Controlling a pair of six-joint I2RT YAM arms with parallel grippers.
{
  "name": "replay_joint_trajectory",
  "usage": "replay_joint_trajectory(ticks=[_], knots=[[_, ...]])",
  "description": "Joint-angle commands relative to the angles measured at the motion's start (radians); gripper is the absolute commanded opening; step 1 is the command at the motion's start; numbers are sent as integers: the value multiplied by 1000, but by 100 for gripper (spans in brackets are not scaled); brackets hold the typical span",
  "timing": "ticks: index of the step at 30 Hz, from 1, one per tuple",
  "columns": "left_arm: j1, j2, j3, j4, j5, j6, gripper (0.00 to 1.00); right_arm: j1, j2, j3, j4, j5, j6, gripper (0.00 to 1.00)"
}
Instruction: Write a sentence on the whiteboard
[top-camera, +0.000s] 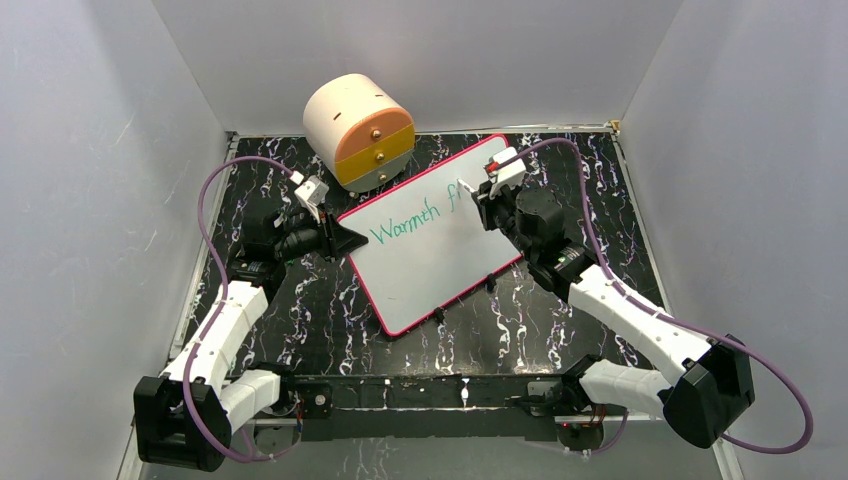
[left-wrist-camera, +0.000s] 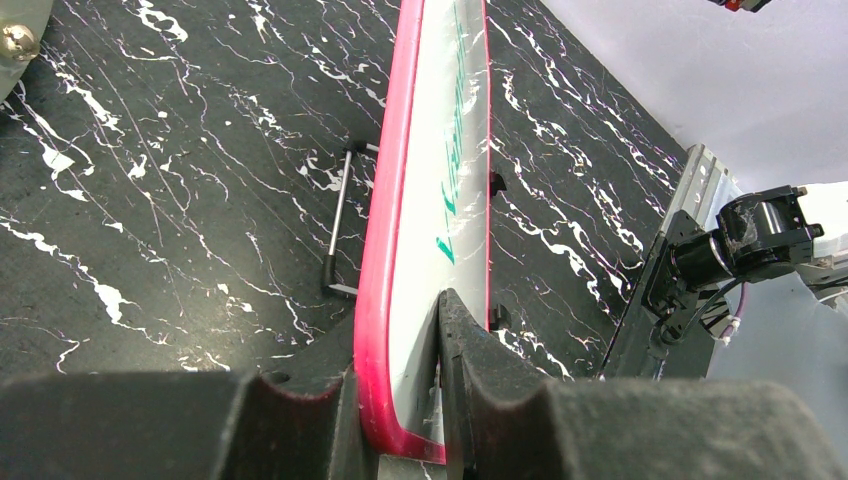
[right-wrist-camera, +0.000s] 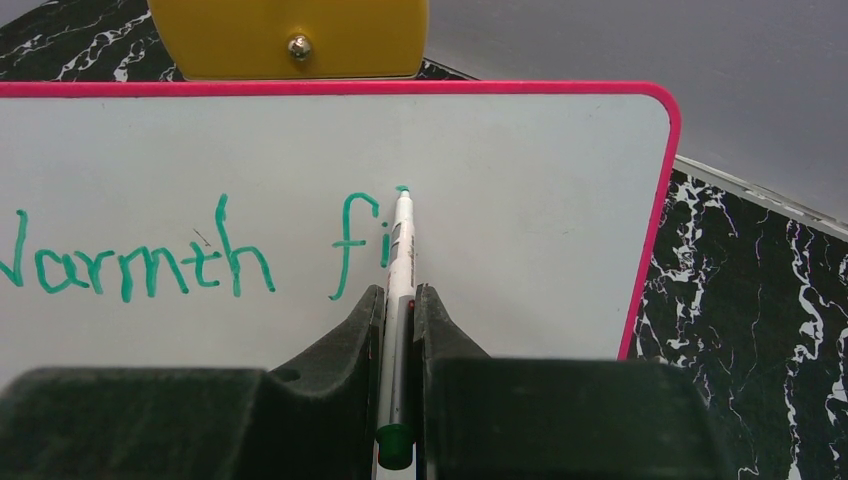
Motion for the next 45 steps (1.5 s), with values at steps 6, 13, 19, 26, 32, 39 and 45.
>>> replay_joint_trajectory(ticks=[6,13,19,26,32,39,45], knots=[[-28,45,-54,-169,-126,190,0,-6,1,15,-23,-20,26,0],[-28,48,-54,-169,-127,191,0,-5,-19,0,-42,-19,32,0],[-28,50,-54,-169,-126,190,0,-5,-27,-16,-53,-18,39,0],[-27,50,-54,-169,-127,191,0,-5,-38,-29,-62,-18,40,0],[-29,50,-55,-169,-126,191,0,-6,-49,-38,-80,-16,40,0],[-29,48,-55,-169,-127,191,0,-6,-67,-48,-96,-19,66,0],[-29,48,-56,-170,-127,191,0,-6,-79,-53,-107,-11,69,0]])
